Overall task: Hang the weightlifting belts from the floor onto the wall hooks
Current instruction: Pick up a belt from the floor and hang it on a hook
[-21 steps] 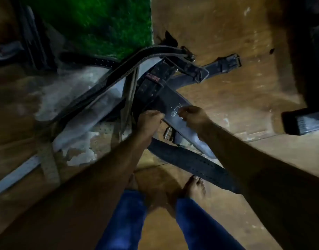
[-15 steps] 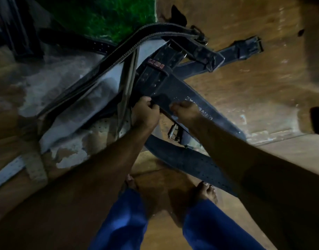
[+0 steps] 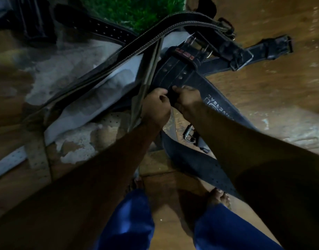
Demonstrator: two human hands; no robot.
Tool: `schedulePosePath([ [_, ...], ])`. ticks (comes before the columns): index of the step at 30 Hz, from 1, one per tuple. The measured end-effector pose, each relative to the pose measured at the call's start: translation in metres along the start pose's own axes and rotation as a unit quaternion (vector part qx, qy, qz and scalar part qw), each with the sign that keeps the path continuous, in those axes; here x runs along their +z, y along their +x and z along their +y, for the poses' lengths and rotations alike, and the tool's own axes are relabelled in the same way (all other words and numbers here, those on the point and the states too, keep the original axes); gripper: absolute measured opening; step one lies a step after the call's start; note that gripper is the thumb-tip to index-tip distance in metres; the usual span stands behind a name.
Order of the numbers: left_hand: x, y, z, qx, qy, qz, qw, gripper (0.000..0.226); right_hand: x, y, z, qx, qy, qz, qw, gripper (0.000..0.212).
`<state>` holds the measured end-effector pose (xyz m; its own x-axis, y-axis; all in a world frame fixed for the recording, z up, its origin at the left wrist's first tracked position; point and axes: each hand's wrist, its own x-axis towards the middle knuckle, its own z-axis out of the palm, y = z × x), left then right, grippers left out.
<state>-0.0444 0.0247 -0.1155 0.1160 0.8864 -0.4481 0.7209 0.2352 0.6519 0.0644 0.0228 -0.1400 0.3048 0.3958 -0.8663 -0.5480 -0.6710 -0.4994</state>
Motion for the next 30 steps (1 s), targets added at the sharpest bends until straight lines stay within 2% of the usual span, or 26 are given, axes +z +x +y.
schedulePosePath([
  [5,-0.04,-0.04,0.044,0.004,-0.048,-0.028,0.998,0.019,-0.036,-0.086,-0.038,-0.002,0.018,-0.005,1.0,0.003],
  [7,-0.061,-0.058,0.067,-0.003,-0.055,-0.014,0.998,0.017,-0.044,-0.124,-0.055,0.004,0.028,-0.002,1.0,0.018],
  [10,-0.094,-0.078,0.103,-0.013,-0.058,0.01,0.998,0.03,-0.052,-0.181,-0.078,-0.007,0.006,0.043,0.999,0.045],
  [13,-0.133,-0.093,0.152,-0.071,-0.091,-0.002,0.993,0.035,-0.057,-0.231,-0.103,-0.02,0.004,0.068,0.998,0.074],
  [14,-0.147,-0.099,0.168,-0.103,-0.11,-0.016,0.988,0.034,-0.057,-0.249,-0.111,-0.028,0.003,0.064,0.998,0.075],
  [16,-0.176,-0.114,0.198,-0.172,-0.181,-0.042,0.967,0.032,-0.056,-0.293,-0.132,-0.055,-0.014,0.056,0.997,0.065],
  [17,-0.19,-0.121,0.211,-0.204,-0.22,-0.042,0.953,0.037,-0.054,-0.318,-0.145,-0.07,-0.024,0.046,0.996,0.057],
  [20,-0.242,-0.152,0.259,-0.259,-0.293,-0.032,0.92,0.042,-0.05,-0.391,-0.181,-0.125,-0.036,0.026,0.991,0.029],
  [22,-0.276,-0.178,0.295,-0.278,-0.323,-0.075,0.901,0.038,-0.047,-0.441,-0.207,-0.162,-0.047,-0.01,0.986,0.032],
  [25,-0.327,-0.216,0.347,-0.266,-0.355,-0.114,0.889,0.035,-0.044,-0.516,-0.249,-0.19,-0.038,-0.043,0.98,0.045],
  [26,-0.345,-0.23,0.363,-0.252,-0.361,-0.106,0.891,0.035,-0.046,-0.539,-0.261,-0.183,-0.041,-0.042,0.981,0.053],
  [29,-0.389,-0.267,0.404,-0.185,-0.376,-0.084,0.904,0.034,-0.051,-0.591,-0.293,-0.137,-0.056,-0.047,0.988,0.044],
  [30,-0.404,-0.28,0.417,-0.158,-0.378,-0.067,0.91,0.032,-0.051,-0.608,-0.304,-0.122,-0.069,-0.062,0.988,0.051],
])
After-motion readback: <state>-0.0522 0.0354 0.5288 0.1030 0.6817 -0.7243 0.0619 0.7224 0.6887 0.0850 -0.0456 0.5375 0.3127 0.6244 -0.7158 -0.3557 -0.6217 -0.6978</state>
